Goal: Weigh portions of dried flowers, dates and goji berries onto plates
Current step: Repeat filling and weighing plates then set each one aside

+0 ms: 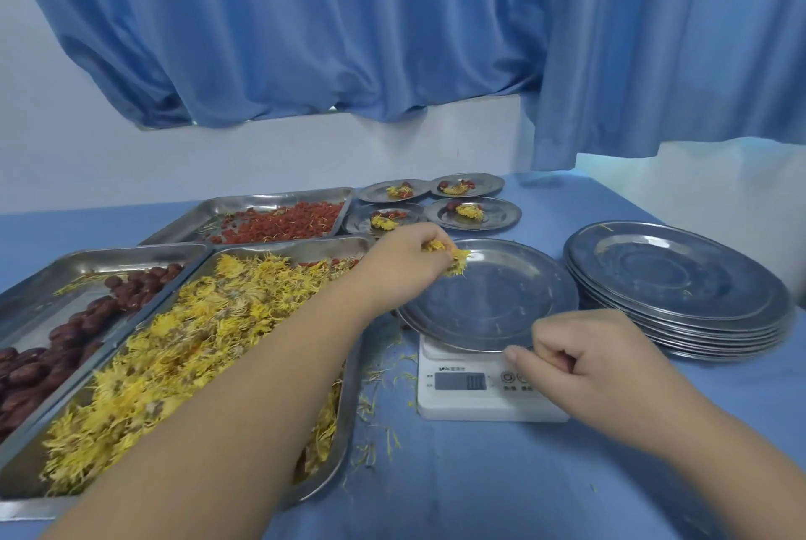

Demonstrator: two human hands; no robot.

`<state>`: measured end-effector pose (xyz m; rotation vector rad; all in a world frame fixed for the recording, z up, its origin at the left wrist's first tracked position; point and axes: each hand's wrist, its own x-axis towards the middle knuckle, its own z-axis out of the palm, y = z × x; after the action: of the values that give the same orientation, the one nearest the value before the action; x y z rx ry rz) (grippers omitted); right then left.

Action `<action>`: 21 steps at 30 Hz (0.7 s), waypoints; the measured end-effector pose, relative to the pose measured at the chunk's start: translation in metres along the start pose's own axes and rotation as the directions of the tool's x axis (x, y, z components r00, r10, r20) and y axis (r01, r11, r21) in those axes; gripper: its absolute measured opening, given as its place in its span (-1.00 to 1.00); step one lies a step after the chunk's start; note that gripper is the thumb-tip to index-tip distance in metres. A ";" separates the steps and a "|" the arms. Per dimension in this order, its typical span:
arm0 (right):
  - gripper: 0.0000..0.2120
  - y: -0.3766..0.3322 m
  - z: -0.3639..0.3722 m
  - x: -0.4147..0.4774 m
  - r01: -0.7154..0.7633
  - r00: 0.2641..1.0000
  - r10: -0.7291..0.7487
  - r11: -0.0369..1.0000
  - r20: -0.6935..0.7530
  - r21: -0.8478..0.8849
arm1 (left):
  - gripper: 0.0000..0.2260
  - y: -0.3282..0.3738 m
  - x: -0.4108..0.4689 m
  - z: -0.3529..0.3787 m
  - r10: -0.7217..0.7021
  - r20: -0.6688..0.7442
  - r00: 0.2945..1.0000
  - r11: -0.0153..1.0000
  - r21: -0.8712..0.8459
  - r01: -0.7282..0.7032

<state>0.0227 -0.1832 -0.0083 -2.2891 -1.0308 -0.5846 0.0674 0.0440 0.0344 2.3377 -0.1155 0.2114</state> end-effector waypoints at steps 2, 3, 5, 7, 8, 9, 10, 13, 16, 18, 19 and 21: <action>-0.46 0.003 -0.002 0.000 -0.018 1.000 0.018 1.000 -0.006 0.011 | -0.91 0.004 0.008 0.012 0.036 0.016 0.999 0.998 0.051 -0.037; -0.46 0.004 -0.002 0.001 -0.022 1.000 0.022 1.000 -0.007 0.013 | -0.91 0.006 0.010 0.016 0.054 0.029 0.998 0.995 0.084 -0.056; -0.47 0.004 -0.003 0.001 -0.017 1.000 0.017 1.000 -0.006 0.012 | -0.86 0.007 0.014 0.020 0.081 0.049 0.996 0.984 0.153 -0.088; -0.50 0.002 -0.003 0.000 -0.004 1.000 0.004 1.000 -0.006 0.012 | -0.76 0.005 0.015 0.021 0.113 0.072 0.991 0.976 0.180 -0.125; -0.52 0.000 -0.002 0.000 0.000 1.000 0.000 1.000 -0.002 0.014 | -0.69 0.004 0.014 0.020 0.127 0.083 0.988 0.972 0.187 -0.141; -0.53 -0.001 -0.002 0.000 0.002 1.000 -0.002 1.000 0.003 0.018 | -0.64 0.002 0.012 0.020 0.130 0.092 0.987 0.971 0.190 -0.145; -0.53 -0.002 0.000 0.000 0.002 1.000 -0.002 1.000 0.009 0.023 | -0.60 0.000 0.010 0.019 0.120 0.096 0.988 0.972 0.190 -0.137; -0.53 -0.003 0.002 0.000 0.019 1.000 -0.019 0.999 0.017 0.030 | -0.51 -0.005 0.005 0.015 0.079 0.094 0.992 0.982 0.166 -0.094; -0.53 -0.004 0.004 -0.001 0.028 0.999 -0.029 0.999 0.015 0.028 | -0.59 -0.009 -0.002 0.006 0.076 0.069 0.995 0.990 0.112 -0.084; -0.53 -0.006 0.006 -0.001 0.030 1.000 -0.030 0.999 0.005 0.022 | -0.67 -0.013 -0.008 0.000 0.086 0.037 0.996 0.994 0.064 -0.088; -0.53 -0.008 0.007 -0.001 0.037 0.999 -0.037 0.999 -0.004 0.019 | -0.69 -0.016 -0.011 -0.003 0.087 0.022 0.996 0.996 0.034 -0.088; -0.53 -0.013 0.010 0.000 0.077 0.997 -0.077 0.997 -0.021 0.005 | -0.69 -0.022 -0.019 -0.010 0.073 -0.007 0.997 0.997 -0.020 -0.073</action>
<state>0.0145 -0.1697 -0.0123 -2.2420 -1.1131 -0.6338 0.0510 0.0670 0.0226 2.3142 -0.1995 0.2531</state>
